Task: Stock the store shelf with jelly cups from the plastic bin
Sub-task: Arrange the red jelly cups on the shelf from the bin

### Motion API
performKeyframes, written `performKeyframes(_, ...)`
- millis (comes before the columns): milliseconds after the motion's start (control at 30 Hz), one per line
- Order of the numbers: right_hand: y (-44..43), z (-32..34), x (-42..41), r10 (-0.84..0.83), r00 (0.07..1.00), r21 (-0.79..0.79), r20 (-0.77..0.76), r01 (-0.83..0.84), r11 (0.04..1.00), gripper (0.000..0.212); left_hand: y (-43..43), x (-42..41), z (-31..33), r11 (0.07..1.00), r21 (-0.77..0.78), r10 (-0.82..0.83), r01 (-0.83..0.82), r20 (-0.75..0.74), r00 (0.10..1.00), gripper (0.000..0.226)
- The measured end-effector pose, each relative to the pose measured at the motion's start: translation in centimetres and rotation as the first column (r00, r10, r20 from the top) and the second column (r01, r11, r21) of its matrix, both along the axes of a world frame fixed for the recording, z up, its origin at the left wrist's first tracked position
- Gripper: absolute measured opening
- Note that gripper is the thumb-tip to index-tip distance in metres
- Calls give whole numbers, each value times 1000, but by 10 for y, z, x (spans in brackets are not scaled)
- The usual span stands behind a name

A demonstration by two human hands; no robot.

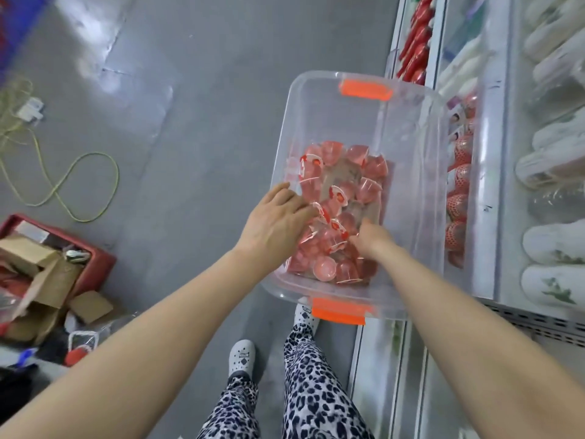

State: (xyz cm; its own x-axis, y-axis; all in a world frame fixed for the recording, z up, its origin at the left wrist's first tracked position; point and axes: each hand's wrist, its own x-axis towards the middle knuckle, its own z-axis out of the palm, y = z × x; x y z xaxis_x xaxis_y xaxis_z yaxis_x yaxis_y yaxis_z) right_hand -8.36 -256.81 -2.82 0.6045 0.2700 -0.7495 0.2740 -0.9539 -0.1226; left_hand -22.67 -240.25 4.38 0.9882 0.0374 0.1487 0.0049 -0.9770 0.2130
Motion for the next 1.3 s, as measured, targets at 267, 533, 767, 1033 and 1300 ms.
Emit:
performKeyframes(267, -10, 66, -2, 74, 923, 298, 377, -196, 934, 57, -18, 11, 5, 997, 82, 6, 12, -219, 976, 32)
performKeyframes(533, -43, 119, 28, -74, 766, 479, 639, -321, 817, 48, -64, 71, -37, 999, 52, 34, -7, -542, 839, 52)
performKeyframes(767, -50, 103, 39, -190, 766, 584, 613, -278, 763, 54, -82, 93, -82, 984, 165, 154, -73, -555, 817, 38)
performKeyframes(1033, -52, 100, 37, -230, 775, 599, 588, -226, 768, 51, -85, 89, -72, 999, 21, 53, -50, -589, 807, 60)
performKeyframes(1300, -64, 135, -13, -351, 738, 638, 576, -138, 758, 52, -57, 56, -26, 963, -265, -68, -41, -388, 919, 45)
